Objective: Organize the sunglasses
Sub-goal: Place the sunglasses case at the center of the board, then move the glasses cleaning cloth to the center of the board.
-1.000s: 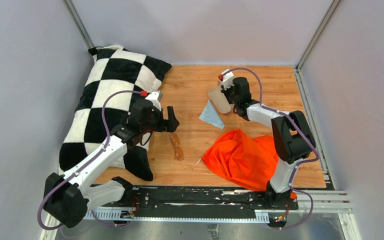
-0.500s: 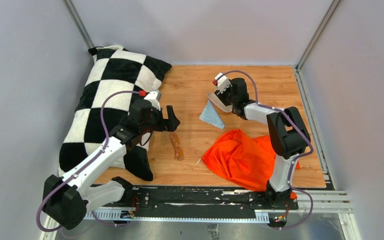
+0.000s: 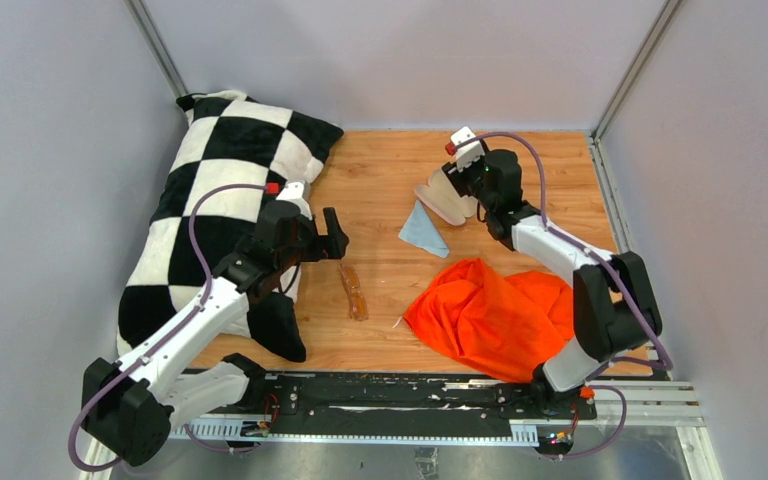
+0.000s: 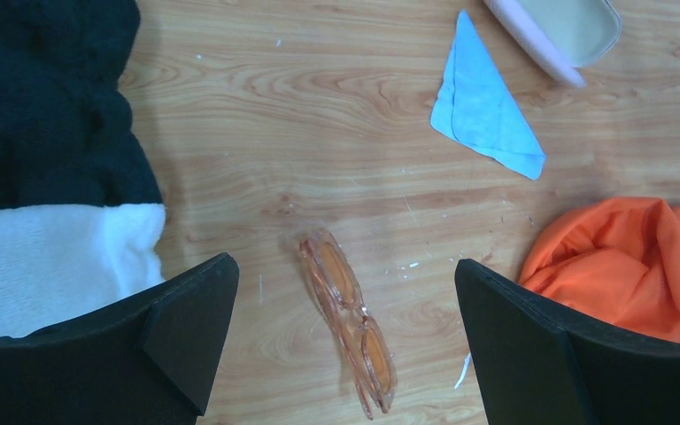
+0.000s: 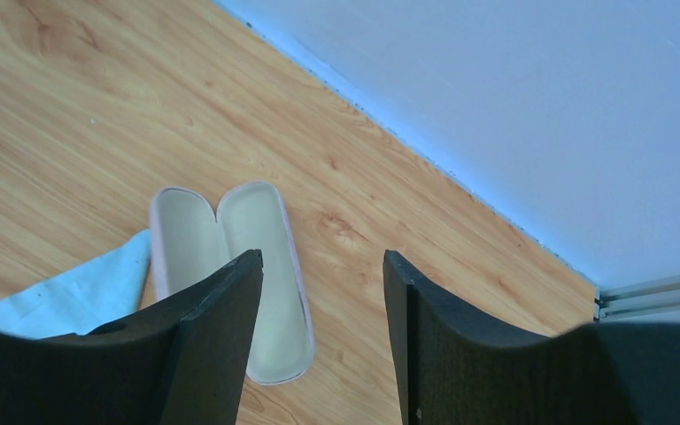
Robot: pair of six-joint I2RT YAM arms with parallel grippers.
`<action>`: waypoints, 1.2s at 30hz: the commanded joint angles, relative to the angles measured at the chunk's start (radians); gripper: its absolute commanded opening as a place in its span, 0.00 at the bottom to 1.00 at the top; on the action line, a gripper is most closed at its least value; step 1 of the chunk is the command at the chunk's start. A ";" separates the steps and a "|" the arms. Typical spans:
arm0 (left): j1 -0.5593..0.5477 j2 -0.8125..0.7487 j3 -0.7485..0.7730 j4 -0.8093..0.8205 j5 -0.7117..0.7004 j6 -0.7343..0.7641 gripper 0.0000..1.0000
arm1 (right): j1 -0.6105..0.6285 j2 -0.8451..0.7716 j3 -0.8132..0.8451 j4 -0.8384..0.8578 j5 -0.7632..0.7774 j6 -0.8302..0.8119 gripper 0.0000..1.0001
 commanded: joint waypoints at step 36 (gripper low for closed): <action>0.082 0.015 -0.022 -0.044 0.014 -0.158 1.00 | 0.325 0.332 0.282 -0.624 0.228 0.691 0.33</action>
